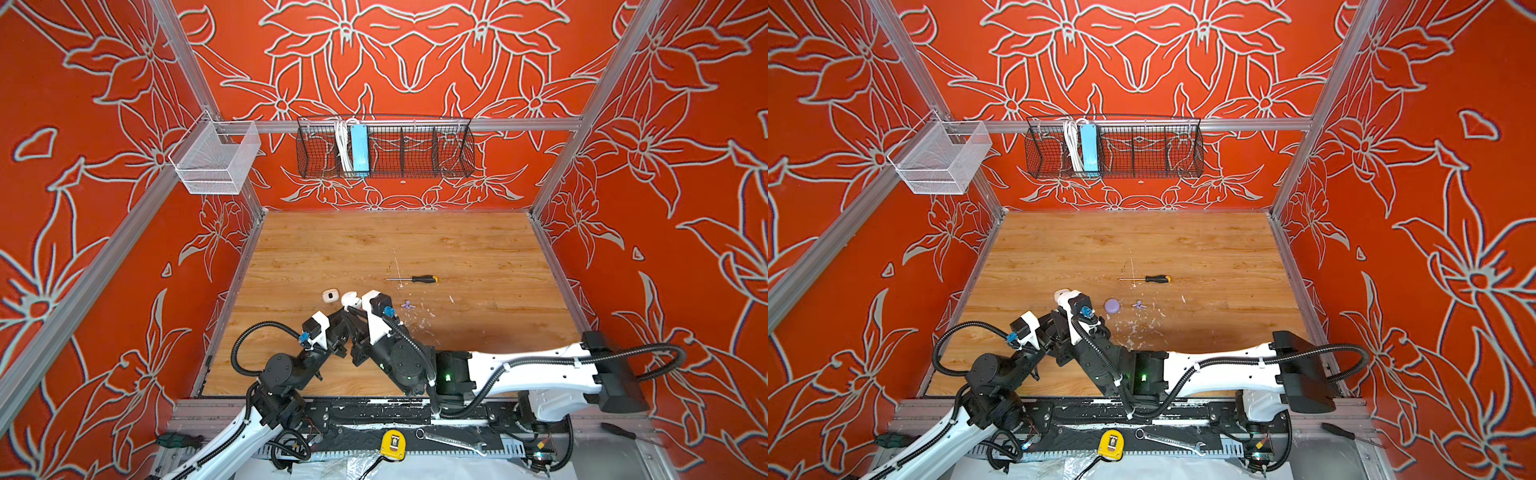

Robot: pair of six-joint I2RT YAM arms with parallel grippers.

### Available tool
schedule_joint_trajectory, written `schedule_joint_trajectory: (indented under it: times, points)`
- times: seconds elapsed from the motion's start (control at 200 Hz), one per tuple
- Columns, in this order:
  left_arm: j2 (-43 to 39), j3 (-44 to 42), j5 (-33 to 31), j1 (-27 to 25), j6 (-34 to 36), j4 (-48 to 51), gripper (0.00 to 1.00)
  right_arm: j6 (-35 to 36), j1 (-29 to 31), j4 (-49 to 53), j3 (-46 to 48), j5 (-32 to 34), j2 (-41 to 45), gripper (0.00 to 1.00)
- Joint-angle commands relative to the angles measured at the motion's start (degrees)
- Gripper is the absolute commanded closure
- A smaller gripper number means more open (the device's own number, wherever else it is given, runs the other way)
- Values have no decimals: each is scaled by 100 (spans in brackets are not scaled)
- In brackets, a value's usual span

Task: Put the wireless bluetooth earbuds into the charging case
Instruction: 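Lift the white earbud with the right gripper toward the case in the left gripper, then lower the earbud stem-first into the open case held by the left gripper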

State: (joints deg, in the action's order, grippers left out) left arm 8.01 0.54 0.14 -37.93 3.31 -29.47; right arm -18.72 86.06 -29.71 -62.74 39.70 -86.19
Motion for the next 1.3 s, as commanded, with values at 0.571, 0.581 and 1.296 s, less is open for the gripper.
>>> schedule_joint_trajectory:
  times: [0.571, 0.581, 1.296]
  points:
    - [-589, -335, 201, 7, 117, -67, 100, 450, -132, -2012, 368, 514, -337, 90]
    - [-585, -335, 198, 6, 117, -63, 100, 444, -140, -2012, 363, 508, -348, 90]
    - [-779, -333, -11, 5, 29, 102, 100, 304, -476, -2303, 488, 77, -774, 90]
